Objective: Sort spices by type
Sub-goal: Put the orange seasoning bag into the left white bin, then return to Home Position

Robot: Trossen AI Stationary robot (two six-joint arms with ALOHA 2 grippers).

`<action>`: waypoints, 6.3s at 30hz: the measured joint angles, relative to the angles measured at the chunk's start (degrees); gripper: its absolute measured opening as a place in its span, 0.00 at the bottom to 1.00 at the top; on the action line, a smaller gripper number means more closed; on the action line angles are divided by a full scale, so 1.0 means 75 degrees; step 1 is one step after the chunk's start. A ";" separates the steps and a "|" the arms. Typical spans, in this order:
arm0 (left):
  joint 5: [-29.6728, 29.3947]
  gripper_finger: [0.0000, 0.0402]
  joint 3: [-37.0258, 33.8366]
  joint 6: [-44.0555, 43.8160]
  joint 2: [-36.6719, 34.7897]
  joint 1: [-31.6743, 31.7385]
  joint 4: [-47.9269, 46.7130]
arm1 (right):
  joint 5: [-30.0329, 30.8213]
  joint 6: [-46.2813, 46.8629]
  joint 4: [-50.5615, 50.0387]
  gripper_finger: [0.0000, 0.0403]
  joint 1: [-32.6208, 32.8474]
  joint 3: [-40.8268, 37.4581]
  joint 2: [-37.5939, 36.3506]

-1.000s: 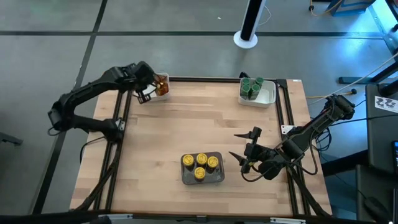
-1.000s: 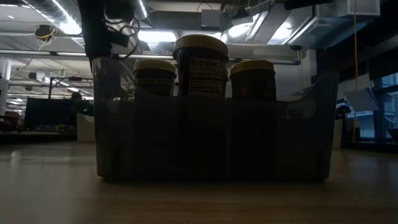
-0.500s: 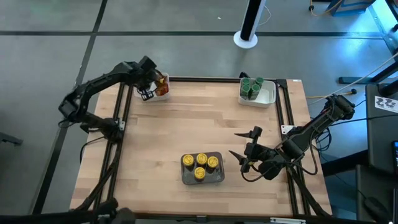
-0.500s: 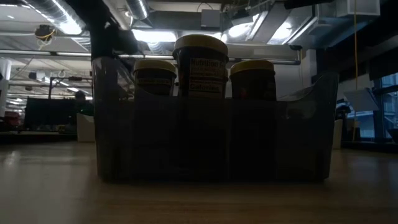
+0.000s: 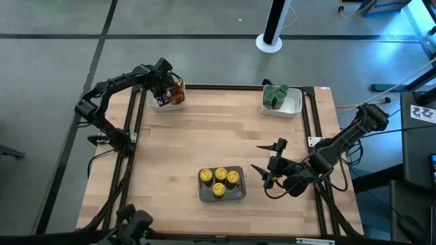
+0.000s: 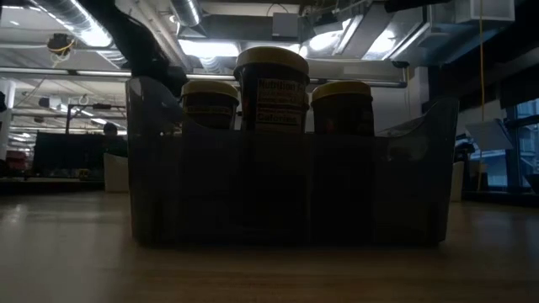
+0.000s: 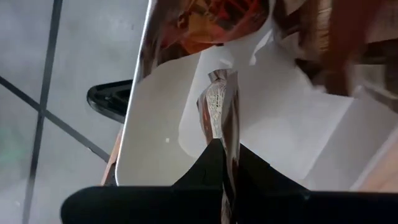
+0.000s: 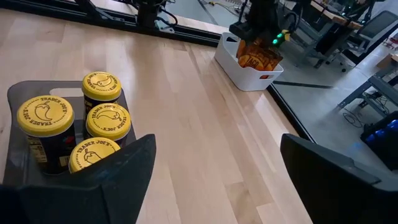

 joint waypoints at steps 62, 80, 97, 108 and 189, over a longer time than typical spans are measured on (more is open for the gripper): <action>0.4312 0.01 -0.5624 -0.3552 -0.8167 -0.3557 0.5186 | -0.4174 -0.1672 0.1393 0.24 -0.3700 -0.1532 -0.0792; 0.3579 0.00 -0.7504 -0.4342 -0.9142 -0.3560 0.6808 | -0.5441 -0.1834 0.3394 0.07 -0.5804 -0.5609 -0.6143; 0.3586 0.01 -0.7819 -0.4454 -0.9953 -0.3566 0.6720 | -0.7577 -0.1658 0.2375 0.03 -0.6849 -0.6850 -0.9869; 0.3533 0.01 -0.8160 -0.4404 -0.9956 -0.3583 0.6733 | -0.7450 -0.1639 0.3534 0.03 -0.6849 -0.7435 -0.9875; 0.2055 0.00 -0.8157 -0.4363 -1.1827 -0.5685 0.6322 | -0.7431 -0.1638 0.3634 0.03 -0.6849 -0.7466 -0.9806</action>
